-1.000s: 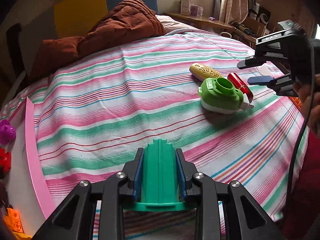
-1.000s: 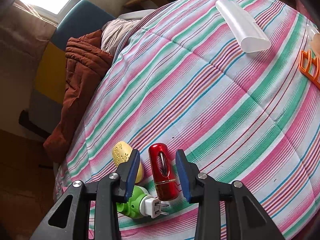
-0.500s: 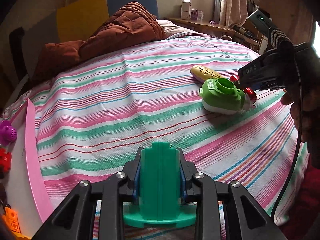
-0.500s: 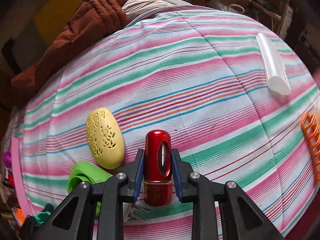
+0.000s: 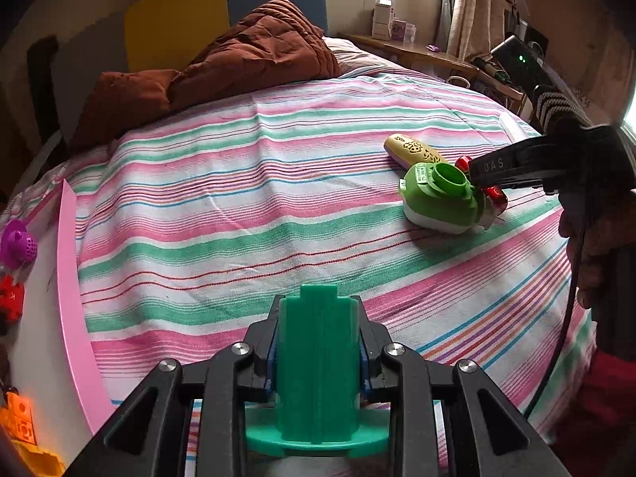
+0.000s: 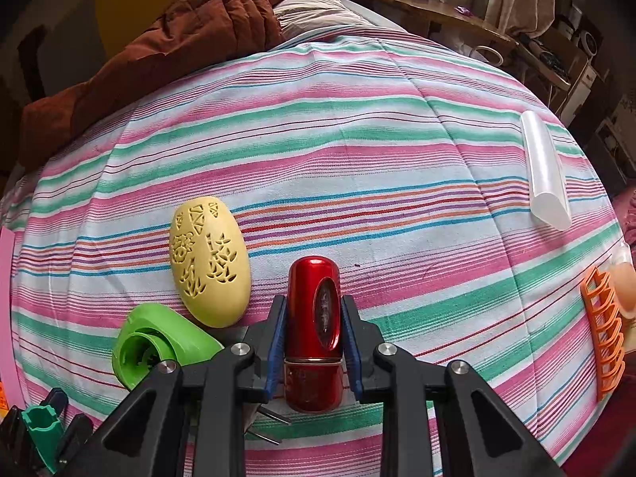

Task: Organize rigid objects
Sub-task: 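Carry the green stand into the tray with the left tool while the right tool holds the red canister, then open the left tool to release the green stand in the tray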

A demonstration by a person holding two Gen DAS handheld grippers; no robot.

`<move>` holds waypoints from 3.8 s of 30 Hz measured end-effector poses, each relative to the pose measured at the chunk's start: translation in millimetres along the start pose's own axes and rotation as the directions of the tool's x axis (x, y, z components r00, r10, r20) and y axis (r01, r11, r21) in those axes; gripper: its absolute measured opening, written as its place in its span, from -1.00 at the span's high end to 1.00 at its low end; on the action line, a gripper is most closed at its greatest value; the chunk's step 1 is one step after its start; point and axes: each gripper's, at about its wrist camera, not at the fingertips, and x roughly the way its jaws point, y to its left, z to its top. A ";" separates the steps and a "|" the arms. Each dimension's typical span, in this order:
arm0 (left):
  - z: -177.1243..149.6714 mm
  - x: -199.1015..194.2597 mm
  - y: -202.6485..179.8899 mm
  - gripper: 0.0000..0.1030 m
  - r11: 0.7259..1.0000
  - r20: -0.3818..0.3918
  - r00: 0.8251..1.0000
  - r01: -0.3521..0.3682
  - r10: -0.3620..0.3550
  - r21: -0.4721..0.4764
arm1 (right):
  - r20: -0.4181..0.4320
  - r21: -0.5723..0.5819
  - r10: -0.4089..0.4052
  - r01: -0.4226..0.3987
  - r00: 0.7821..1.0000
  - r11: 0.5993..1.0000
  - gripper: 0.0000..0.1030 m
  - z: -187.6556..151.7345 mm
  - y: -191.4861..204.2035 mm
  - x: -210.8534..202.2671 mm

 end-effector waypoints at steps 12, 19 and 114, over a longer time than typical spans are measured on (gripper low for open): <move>4.6 -65.0 3.5 0.42 1.000 0.092 0.996 0.007 -0.004 -0.029 | 0.040 -0.023 -0.011 0.012 0.999 1.000 0.50 -4.3 6.7 -2.0; 1.1 -88.7 19.7 0.42 0.997 0.117 0.993 -0.003 0.012 -0.075 | 0.056 -0.026 -0.010 0.012 0.998 1.000 0.50 -2.6 8.0 -0.1; -87.6 -143.6 166.2 -0.26 0.882 0.011 0.947 -0.296 0.322 -0.366 | 0.087 -0.016 -0.036 0.037 0.996 0.999 0.51 -6.7 14.2 -1.9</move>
